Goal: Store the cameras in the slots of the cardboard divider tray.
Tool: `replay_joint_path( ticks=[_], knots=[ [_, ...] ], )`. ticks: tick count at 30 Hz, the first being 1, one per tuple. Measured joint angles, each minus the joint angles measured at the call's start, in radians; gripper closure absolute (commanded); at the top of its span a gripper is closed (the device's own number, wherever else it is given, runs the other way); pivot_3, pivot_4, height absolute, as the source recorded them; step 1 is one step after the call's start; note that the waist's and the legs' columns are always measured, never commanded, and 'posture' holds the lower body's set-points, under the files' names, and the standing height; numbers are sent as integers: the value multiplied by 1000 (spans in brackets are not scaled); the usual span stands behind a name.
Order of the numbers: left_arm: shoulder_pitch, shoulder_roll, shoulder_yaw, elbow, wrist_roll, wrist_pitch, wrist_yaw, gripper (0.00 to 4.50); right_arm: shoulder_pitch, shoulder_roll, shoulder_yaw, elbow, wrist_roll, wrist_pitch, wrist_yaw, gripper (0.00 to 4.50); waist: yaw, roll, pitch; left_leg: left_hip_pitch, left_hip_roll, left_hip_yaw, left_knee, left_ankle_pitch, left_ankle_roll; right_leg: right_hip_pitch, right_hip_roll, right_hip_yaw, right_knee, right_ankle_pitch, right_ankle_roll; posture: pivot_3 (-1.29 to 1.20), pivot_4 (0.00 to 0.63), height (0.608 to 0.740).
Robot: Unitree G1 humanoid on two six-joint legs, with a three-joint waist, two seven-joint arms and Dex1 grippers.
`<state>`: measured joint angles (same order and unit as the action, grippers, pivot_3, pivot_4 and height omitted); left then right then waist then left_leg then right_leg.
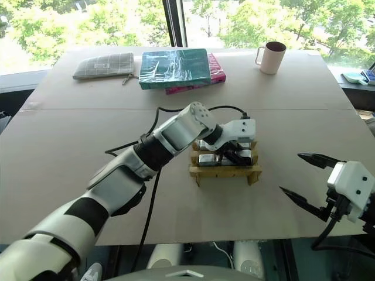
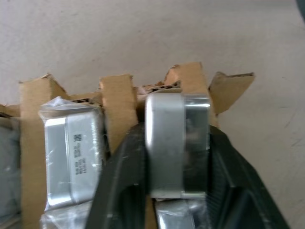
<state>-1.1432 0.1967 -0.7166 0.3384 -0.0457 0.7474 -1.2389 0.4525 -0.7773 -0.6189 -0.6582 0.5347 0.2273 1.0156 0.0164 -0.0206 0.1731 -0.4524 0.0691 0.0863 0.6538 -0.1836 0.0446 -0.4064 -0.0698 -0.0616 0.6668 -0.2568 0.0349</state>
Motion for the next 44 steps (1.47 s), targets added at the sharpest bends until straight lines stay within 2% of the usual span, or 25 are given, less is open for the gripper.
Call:
replay_joint_path(
  ticks=[1, 3, 4, 6, 9, 15, 17, 18, 20, 22, 23, 24, 25, 29, 31, 36, 44],
  knots=[
    [0, 0, 0, -1, 0, 3, 0, 1710, 0, 0, 0, 0, 0, 0, 0, 0, 0, 0, 0, 0, 0, 0, 0, 0, 0, 0, 0, 0, 0, 0, 0, 0, 150, 740],
    [0, -2, 4, -15, 0, 29, 1, 1007, 0, 0, 0, 0, 0, 0, 0, 0, 0, 0, 0, 0, 0, 0, 0, 0, 0, 0, 0, 0, 0, 0, 0, 0, 150, 740],
    [-1, -1, 31, -52, -28, 118, -1, 656, 0, 0, 0, 0, 0, 0, 0, 0, 0, 0, 0, 0, 0, 0, 0, 0, 0, 0, 0, 0, 0, 0, 0, 0, 150, 740],
    [-11, -1, 65, -70, -54, 163, -2, 656, 1, 0, 0, 0, 0, 0, 0, 0, -1, 0, 0, -1, 0, 0, 0, 0, 0, -2, 0, 0, 0, 0, 1, 0, 150, 740],
    [-54, 23, 186, -179, -152, 284, -13, 656, 2, 0, 0, -1, 1, 0, 0, 0, -1, 0, 0, -2, 0, 0, -1, 0, 0, -2, 0, 0, 0, 1, 2, 0, 150, 740],
    [-26, 48, 260, -211, -197, 333, 48, 656, -7, 0, 17, 0, 1, 0, -2, 0, -1, 0, 0, -1, 0, 0, -1, 0, 0, -2, 0, 1, 0, 2, 3, 0, 150, 740],
    [-5, 37, 328, -210, -222, 327, 91, 656, -20, 0, 20, 0, 0, 1, -8, 0, -1, 0, 0, -2, 0, 0, -1, 0, 0, -2, 0, 1, 0, 2, 3, 0, 150, 740],
    [20, 10, 410, -210, -247, 295, 137, 656, -25, 0, 26, 0, 0, 4, -17, 0, -1, 1, 0, -1, 0, 1, -1, 0, 0, -2, 0, 1, 0, 2, 3, 0, 150, 740],
    [100, -22, 553, -235, -279, 169, 216, 656, -29, 3, 44, 0, -6, 10, -35, 0, -2, 1, 0, -1, 0, 1, -1, 0, 0, -1, 0, 1, 0, 2, 3, 0, 150, 740],
    [189, -25, 636, -264, -288, 59, 282, 656, -27, 21, 64, 1, -16, 12, -53, 0, -4, 1, 0, 1, 0, 2, -2, 0, 0, -1, 1, 2, 0, 4, 0, 0, 150, 740],
    [239, -15, 685, -280, -306, 33, 300, 374, -28, 31, 75, 2, -17, 18, -64, 0, -5, 1, 0, 1, 1, 2, -3, 0, 0, -1, 1, 3, 1, 4, 0, 0, 150, 740],
    [283, 9, 728, -293, -331, 26, 303, 124, -26, 37, 80, 5, -18, 24, -73, 0, -6, 1, 0, 2, 1, 3, -3, 0, 0, -1, 2, 3, 1, 4, 0, 0, 150, 740],
    [311, 26, 758, -300, -350, 26, 303, 59, -24, 41, 83, 8, -20, 26, -80, 0, -5, 1, 0, 2, 1, 3, -3, 0, 0, -1, 2, 3, 1, 4, 0, 0, 150, 740],
    [544, 138, 910, -439, -428, 27, 332, 59, -19, 90, 90, 37, -56, 24, -143, 0, -2, 1, 0, 2, 2, 4, -2, 0, 0, -1, 0, 3, 1, 4, 0, 0, 150, 740],
    [689, 184, 935, -524, -430, 0, 338, 59, -15, 110, 88, 44, -63, 24, -169, 0, 0, 1, -1, 2, 2, 4, -2, 0, 0, 0, -1, 3, 1, 4, 0, 0, 150, 740],
    [975, 215, 988, -706, -470, -44, 371, 59, -24, 145, 92, 57, -78, 7, -213, 0, 2, 1, -1, 4, 4, 3, -2, -1, 0, 2, -1, 2, 0, 2, -4, 0, 150, 740],
    [1275, 213, 1029, -874, -516, -98, 455, 59, -152, 157, 127, 181, -100, -6, -259, 0, -2, 4, -4, 5, 5, 3, -2, -3, -5, 1, -1, 2, 0, 2, -5, 0, 150, 740]
  ],
)
